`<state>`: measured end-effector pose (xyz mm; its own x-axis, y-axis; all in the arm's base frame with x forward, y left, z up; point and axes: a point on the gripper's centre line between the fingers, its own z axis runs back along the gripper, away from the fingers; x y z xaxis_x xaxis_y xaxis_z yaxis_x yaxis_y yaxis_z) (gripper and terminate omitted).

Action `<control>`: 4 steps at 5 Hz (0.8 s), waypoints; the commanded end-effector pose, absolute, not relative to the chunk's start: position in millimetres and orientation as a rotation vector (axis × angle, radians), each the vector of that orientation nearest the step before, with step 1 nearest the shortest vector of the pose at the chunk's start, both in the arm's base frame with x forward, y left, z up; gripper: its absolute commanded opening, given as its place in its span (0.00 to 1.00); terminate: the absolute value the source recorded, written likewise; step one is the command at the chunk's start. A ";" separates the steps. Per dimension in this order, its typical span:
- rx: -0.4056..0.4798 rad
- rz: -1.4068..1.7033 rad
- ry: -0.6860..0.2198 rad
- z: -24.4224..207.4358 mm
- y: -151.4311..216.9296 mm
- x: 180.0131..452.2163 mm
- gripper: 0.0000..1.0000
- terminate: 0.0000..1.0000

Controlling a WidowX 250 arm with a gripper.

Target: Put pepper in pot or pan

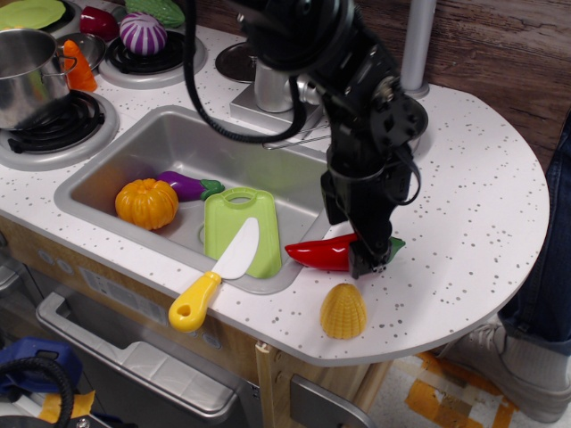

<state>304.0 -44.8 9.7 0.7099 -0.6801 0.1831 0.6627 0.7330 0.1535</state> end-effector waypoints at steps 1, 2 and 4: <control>0.043 -0.705 -0.293 3.6 -36.3 309.7 1.00 0.00; 0.092 -0.699 -0.282 7.2 -40.1 309.0 0.00 0.00; 0.174 -0.711 -0.282 36.7 -40.3 315.9 0.00 0.00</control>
<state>321.6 -35.0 30.7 0.7206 -0.6803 0.1339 0.6436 0.7281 0.2359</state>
